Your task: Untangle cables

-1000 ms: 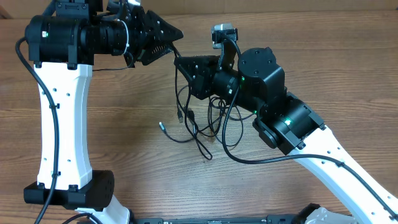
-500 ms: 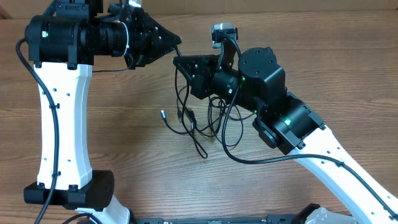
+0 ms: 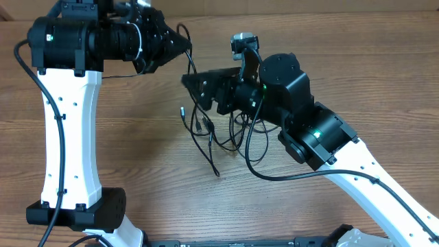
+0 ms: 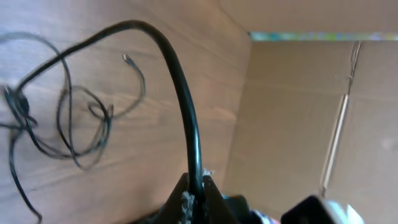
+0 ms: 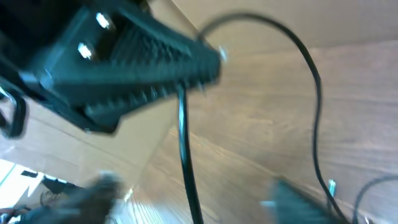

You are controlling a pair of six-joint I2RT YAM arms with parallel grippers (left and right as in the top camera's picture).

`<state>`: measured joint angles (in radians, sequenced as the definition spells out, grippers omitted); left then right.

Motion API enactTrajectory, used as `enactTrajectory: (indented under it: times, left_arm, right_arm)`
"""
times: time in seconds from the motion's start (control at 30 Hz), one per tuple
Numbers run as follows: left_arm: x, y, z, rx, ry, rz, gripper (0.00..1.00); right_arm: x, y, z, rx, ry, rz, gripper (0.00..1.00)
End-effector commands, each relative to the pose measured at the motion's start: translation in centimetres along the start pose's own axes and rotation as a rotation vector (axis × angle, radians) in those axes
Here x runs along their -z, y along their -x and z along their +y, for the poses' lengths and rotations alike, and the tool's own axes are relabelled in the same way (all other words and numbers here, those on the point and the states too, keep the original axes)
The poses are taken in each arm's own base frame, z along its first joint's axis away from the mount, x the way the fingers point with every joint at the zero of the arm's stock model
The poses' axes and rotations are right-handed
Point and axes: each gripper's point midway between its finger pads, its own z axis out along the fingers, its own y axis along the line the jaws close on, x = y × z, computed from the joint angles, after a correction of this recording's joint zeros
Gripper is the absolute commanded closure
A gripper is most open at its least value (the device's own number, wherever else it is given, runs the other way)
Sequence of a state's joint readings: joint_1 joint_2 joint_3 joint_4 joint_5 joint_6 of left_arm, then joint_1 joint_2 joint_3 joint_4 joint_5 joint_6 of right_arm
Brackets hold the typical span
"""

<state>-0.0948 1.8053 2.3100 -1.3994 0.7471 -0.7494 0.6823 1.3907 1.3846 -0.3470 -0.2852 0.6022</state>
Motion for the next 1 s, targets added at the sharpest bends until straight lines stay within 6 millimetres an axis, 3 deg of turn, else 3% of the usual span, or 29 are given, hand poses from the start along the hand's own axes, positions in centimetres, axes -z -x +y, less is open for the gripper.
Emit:
enactTrajectory:
  times: [0.0,0.17,0.3,0.37,0.4,0.47,0.5,0.6,0.67,0.83,0.97]
  left_arm:
    - [1.6,2.2,-0.7,-0.085,-0.01,-0.117,0.96]
    - [5.4,4.0,-3.5,-0.141,-0.087,-0.249,0.96]
    - [10.9,6.4,-5.9,-0.108,-0.188,-0.419,0.96]
    - [13.4,8.2,-6.5,-0.13,-0.224,-0.514,0.96]
    - [14.5,9.1,-6.5,-0.131,-0.233,-0.558,0.96]
    - [15.6,10.3,-5.4,-0.104,-0.209,-0.609,0.96]
    - [16.3,11.3,-3.7,-0.07,-0.14,-0.671,0.96]
    - [17.3,12.3,2.7,0.103,0.136,-0.803,0.96]
    - [17.4,12.2,4.0,0.083,0.214,-0.807,0.96]
    - [16.0,12.0,1.0,-0.32,0.194,-0.706,0.96]
    - [14.1,11.7,-1.0,-0.486,0.092,-0.616,0.96]
  right_arm:
    - [0.0,-0.9,-0.6,-0.016,-0.026,0.036,0.0]
    - [0.4,-1.9,-3.8,-0.042,-0.184,0.052,0.0]
    - [1.0,-3.4,-5.8,-0.059,-0.286,0.1,0.0]
    - [2.0,-4.2,-8.3,-0.059,-0.418,0.112,0.0]
    - [2.9,-4.5,-10.2,-0.053,-0.523,0.109,0.0]
    - [4.1,-4.5,-12.0,-0.038,-0.635,0.097,0.0]
    - [4.5,-4.3,-12.8,-0.026,-0.687,0.08,0.0]
    - [5.4,-3.3,-14.3,-0.013,-0.766,0.03,0.0]
    - [6.3,-2.6,-15.6,-0.021,-0.82,0.003,0.0]
    - [11.1,-1.4,-21.4,-0.128,-1.003,-0.003,0.0]
    - [14.0,-1.1,-24.1,-0.195,-1.096,-0.006,0.0]
